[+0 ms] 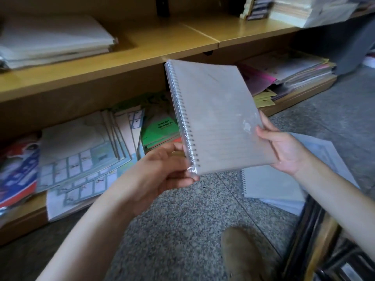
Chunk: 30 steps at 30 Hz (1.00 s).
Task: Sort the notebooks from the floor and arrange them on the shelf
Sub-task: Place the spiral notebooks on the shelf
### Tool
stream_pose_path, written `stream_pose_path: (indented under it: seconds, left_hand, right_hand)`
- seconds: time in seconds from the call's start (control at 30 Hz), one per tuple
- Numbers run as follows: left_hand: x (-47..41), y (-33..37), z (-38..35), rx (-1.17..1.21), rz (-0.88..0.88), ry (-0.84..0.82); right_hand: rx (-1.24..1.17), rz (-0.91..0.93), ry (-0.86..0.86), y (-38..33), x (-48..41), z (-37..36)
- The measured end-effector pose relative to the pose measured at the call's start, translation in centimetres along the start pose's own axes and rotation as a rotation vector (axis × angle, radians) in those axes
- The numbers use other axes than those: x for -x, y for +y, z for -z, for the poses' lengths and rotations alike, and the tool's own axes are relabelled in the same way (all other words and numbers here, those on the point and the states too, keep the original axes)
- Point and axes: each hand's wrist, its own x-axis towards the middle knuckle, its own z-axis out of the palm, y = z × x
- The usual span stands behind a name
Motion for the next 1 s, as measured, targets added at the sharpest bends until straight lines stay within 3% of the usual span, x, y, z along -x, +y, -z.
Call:
stream_pose_path:
  seconds: [0.1, 0.27, 0.43, 0.63, 0.83, 1.0]
  left_hand:
    - [0.2, -0.5, -0.4, -0.052, -0.075, 0.110]
    - [-0.4, -1.1, -0.9, 0.261, 0.063, 0.068]
    - [-0.5, -1.6, -1.0, 0.054, -0.034, 0.199]
    - [0.0, 1.1, -1.5, 0.160, 0.050, 0.105]
    - [2.4, 8.3, 1.0, 0.027, -0.191, 0.254]
    - [4.7, 12.6, 5.3, -0.029, -0.389, 0.481]
  right_hand:
    - [0.104, 0.075, -0.005, -1.4, 0.4, -0.3]
    - [0.151, 0.152, -0.020, -2.3, 0.7, -0.4]
    - [0.063, 0.154, -0.046, -2.2, 0.7, -1.3]
    - [-0.053, 0.225, -0.121, -3.6, -1.5, -3.7]
    - [0.075, 0.268, -0.257, -9.3, -6.5, -9.8]
    - [0.159, 0.270, -0.241, -9.7, -11.3, -16.1]
